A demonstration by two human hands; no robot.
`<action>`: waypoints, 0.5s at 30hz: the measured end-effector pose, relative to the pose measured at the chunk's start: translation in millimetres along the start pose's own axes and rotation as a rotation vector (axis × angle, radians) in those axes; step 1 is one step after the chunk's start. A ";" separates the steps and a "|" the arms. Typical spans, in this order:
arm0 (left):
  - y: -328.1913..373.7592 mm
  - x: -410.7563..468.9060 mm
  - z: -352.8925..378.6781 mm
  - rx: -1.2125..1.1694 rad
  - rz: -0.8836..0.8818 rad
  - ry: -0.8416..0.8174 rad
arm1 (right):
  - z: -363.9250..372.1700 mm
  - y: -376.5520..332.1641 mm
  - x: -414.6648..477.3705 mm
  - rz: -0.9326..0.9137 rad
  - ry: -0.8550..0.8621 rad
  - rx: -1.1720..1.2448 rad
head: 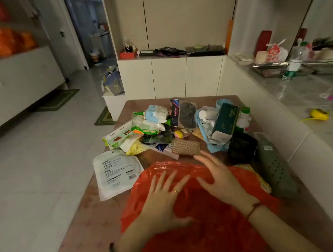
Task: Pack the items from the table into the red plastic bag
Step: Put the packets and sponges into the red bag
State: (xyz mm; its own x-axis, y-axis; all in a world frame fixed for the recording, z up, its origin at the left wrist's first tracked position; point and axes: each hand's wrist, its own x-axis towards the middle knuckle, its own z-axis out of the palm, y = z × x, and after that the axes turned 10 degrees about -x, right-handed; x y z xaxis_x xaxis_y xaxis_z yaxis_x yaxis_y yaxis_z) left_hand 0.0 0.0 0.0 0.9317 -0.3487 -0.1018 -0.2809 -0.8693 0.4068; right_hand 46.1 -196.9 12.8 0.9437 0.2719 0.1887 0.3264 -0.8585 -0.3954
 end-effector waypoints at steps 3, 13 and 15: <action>-9.0 15.7 11.2 0.292 -0.013 -0.171 | 27.3 10.7 8.9 -0.102 -0.285 -0.425; -88.7 22.7 1.2 -0.029 -0.316 0.025 | 48.7 48.5 16.0 -0.108 -0.558 -0.719; -98.2 22.8 -2.7 -0.347 -0.386 0.170 | 47.7 50.7 21.3 -0.095 -0.557 -0.706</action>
State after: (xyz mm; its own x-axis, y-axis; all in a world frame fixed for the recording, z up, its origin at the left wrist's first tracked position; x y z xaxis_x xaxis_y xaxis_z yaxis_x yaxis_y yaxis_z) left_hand 49.4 78.4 -39.8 0.9842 0.0591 -0.1669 0.1546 -0.7460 0.6478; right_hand 85.4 -214.0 -46.1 0.8642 0.3683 -0.3429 0.4678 -0.8390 0.2780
